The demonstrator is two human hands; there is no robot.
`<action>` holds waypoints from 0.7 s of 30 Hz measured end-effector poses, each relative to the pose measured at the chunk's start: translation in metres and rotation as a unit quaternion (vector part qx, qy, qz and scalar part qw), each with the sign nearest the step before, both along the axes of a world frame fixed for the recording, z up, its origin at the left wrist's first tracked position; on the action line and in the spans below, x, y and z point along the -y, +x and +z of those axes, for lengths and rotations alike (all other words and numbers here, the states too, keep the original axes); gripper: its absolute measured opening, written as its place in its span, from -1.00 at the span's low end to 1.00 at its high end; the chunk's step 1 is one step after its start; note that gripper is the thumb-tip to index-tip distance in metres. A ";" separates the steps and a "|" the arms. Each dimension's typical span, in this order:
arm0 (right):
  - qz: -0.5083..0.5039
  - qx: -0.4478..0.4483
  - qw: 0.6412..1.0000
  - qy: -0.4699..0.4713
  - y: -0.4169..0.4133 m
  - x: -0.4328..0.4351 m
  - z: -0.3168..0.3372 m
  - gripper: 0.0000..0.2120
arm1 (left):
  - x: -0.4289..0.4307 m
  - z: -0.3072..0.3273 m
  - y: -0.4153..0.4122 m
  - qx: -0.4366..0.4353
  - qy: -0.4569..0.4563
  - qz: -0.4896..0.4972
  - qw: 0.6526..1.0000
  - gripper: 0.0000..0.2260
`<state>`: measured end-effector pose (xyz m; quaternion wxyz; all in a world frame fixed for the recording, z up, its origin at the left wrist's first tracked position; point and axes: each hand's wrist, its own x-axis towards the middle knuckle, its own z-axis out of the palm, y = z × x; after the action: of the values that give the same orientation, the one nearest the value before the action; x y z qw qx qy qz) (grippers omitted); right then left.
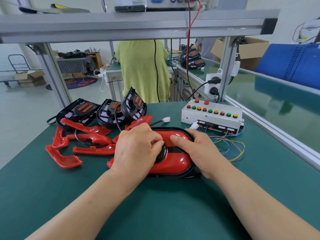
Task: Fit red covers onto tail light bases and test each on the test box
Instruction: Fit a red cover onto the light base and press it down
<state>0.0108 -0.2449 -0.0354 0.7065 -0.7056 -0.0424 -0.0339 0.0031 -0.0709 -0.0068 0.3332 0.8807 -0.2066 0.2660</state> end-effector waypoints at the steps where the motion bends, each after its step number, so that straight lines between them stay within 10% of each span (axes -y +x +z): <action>1: -0.003 0.005 1.000 -0.006 0.000 0.000 0.000 -0.89 | 0.000 0.000 0.000 -0.017 -0.011 0.010 1.000 -0.91; 21: -0.036 0.031 0.997 -0.054 -0.003 -0.006 0.000 -0.64 | 0.008 0.001 -0.004 -0.035 -0.002 0.052 0.998 -0.85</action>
<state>0.0075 -0.2392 -0.0350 0.6637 -0.7427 -0.0407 -0.0790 -0.0013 -0.0792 -0.0054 0.3278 0.8981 -0.1478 0.2531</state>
